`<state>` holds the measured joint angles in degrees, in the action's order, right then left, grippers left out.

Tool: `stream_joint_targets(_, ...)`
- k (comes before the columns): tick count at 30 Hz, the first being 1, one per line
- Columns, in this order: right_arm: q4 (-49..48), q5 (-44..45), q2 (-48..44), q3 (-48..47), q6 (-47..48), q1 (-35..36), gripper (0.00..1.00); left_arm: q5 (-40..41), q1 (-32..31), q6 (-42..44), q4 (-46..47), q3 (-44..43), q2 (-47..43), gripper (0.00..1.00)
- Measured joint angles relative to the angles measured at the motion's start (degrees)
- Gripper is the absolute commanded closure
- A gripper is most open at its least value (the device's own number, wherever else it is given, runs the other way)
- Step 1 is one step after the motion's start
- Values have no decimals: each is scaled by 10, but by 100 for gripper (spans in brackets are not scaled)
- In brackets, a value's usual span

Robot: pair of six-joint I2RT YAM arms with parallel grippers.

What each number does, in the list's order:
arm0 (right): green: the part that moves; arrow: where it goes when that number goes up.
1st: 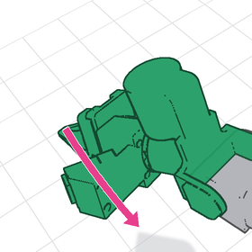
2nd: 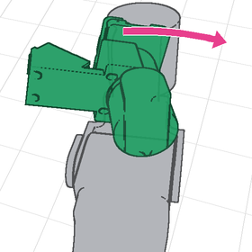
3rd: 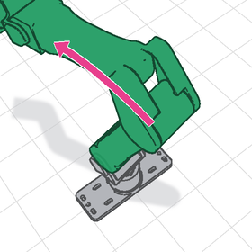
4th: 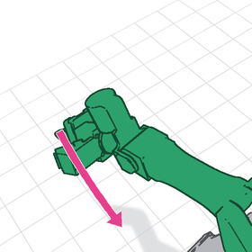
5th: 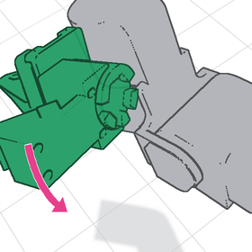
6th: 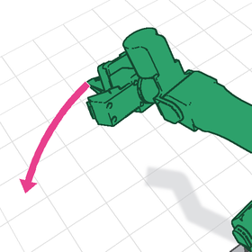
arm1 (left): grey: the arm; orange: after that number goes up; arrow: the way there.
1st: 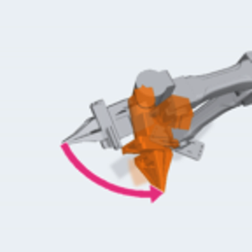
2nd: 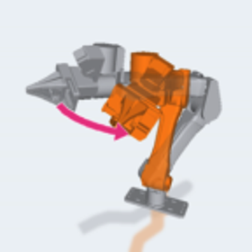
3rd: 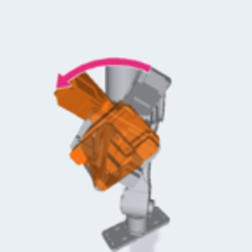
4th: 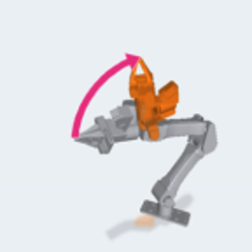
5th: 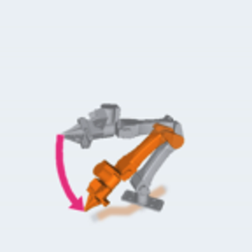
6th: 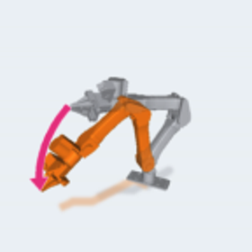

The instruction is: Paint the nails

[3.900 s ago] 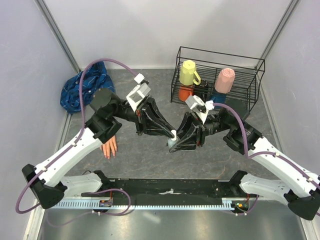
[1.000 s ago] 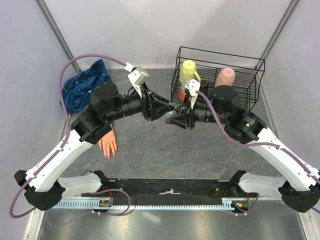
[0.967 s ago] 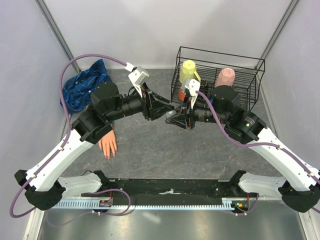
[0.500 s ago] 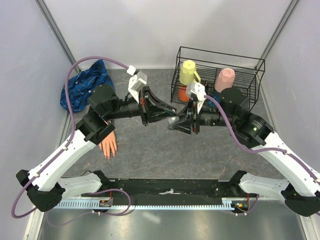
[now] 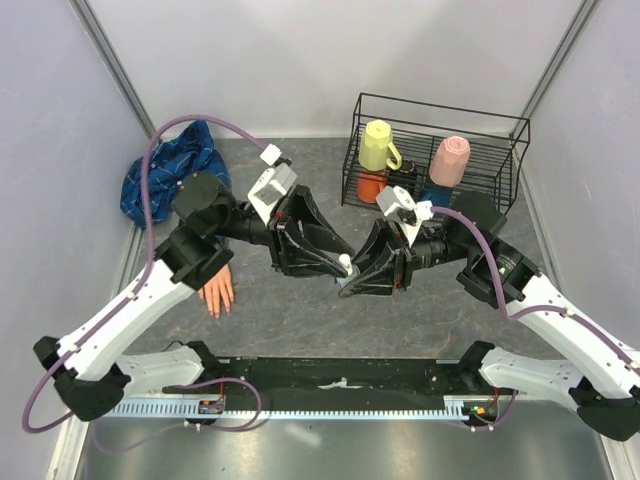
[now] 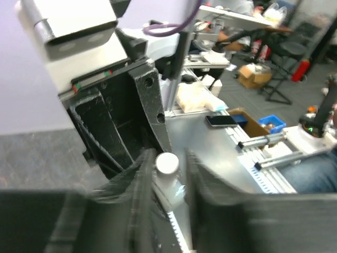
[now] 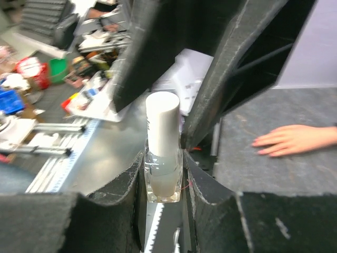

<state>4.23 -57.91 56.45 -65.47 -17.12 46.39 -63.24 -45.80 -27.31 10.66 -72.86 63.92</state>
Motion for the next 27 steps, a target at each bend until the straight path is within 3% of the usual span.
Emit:
stream_joint_targets(2, 18, 23, 0, -11, 19, -4, 100, 49, -2, 37, -77, -14, -17, 28)
stream_joint_targets(4, 49, 53, 0, -28, 42, -6, 100, 111, -2, 66, -140, -22, -42, 24)
stream_joint_targets(9, 116, 145, 13, -70, 91, -6, 100, 293, -3, 83, -229, -33, -78, 37)
stream_joint_targets(13, 152, 235, 37, -96, 115, -7, 100, 425, -3, 80, -274, -46, -74, 39)
stream_joint_targets(21, 181, 326, 69, -113, 135, -7, 100, 480, -3, 69, -285, -47, -40, 39)
stream_joint_targets(27, 182, 339, 70, -116, 138, -7, 100, 477, -3, 62, -276, -47, -26, 49)
